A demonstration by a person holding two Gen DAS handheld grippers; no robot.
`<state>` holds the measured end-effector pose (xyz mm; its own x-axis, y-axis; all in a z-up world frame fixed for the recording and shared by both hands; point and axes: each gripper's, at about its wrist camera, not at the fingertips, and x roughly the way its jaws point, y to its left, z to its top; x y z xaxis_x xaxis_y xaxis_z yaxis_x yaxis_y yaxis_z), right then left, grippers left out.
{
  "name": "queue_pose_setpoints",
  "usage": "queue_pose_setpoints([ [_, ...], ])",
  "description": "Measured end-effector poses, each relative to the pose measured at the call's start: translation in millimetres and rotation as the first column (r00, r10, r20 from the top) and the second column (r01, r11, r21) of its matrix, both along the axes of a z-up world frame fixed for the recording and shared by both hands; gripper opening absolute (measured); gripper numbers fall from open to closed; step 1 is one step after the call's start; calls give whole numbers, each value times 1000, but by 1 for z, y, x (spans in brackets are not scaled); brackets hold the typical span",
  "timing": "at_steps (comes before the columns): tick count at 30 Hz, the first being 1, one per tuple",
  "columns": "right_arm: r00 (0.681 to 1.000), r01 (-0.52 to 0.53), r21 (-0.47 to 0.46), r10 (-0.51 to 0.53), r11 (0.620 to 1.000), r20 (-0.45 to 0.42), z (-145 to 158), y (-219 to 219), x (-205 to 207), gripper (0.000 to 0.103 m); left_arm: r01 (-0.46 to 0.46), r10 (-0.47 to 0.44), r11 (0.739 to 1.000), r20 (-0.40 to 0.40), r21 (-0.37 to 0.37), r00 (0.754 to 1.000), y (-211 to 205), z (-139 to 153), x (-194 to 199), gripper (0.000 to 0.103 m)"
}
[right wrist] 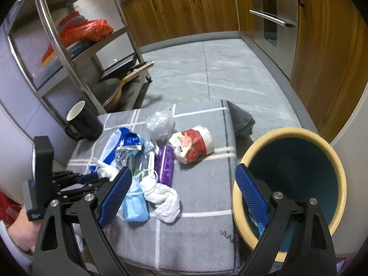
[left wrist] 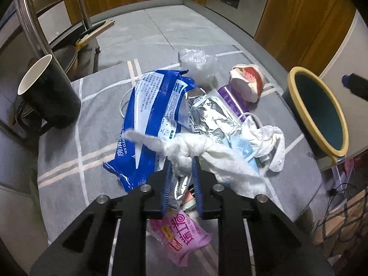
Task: Collect trash
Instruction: 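Grasp the white tissue with the left gripper from the pile, then grasp the blue face mask with the right gripper and lift it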
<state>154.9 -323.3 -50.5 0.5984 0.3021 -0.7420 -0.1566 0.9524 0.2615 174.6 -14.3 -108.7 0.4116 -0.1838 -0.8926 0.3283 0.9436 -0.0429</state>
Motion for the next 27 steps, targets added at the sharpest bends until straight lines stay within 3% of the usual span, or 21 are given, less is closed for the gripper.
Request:
queue_pose_setpoints([
  [9, 999, -37, -13, 37, 999, -15, -7, 12, -3, 91, -48, 55, 993, 65, -109, 996, 20, 42, -4, 12],
  [13, 995, -93, -33, 92, 995, -22, -13, 27, -7, 83, -97, 110, 986, 90, -138, 990, 34, 54, -4, 12],
  [15, 991, -130, -35, 128, 991, -37, -18, 37, -9, 75, -118, 133, 982, 95, -144, 987, 39, 56, -3, 12],
  [27, 939, -327, -111, 310, 938, -146, -68, 111, -24, 62, -152, 168, 975, 89, -160, 982, 54, 56, -5, 12],
])
